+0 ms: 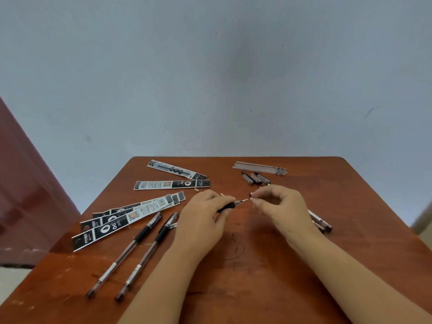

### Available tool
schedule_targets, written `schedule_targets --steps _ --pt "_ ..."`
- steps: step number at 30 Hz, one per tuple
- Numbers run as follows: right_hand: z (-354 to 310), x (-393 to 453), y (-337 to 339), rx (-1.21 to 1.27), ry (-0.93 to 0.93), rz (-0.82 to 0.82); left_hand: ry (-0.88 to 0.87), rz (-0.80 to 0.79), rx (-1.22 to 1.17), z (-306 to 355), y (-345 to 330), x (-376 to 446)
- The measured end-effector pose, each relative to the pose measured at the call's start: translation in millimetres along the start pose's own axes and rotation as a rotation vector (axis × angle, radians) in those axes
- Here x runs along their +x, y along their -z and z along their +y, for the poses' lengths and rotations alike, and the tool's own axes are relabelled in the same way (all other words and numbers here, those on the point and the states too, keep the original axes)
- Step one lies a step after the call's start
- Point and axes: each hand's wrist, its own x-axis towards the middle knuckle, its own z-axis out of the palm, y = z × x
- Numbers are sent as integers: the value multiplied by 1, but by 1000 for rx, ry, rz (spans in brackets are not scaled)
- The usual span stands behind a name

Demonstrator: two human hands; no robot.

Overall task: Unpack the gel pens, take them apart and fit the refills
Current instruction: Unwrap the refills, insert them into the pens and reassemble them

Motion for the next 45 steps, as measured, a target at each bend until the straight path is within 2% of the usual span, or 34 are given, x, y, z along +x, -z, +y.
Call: schedule_targets --steps 7,14,21,27,45 --pt "3 -1 -2 -60 33 -76 -40 -24 -3 -1 -2 -1" --pt "2 2 3 -81 54 -24 -16 -17 -21 -1 -1 -1" --pt "2 0 1 -138 108 -127 -48 -44 -46 1 0 -2" --pt "1 2 5 -145 121 -48 -48 -25 -57 -1 0 -2" --pt "1 0 7 -216 154 -183 -82 -32 -75 -3 0 -2"
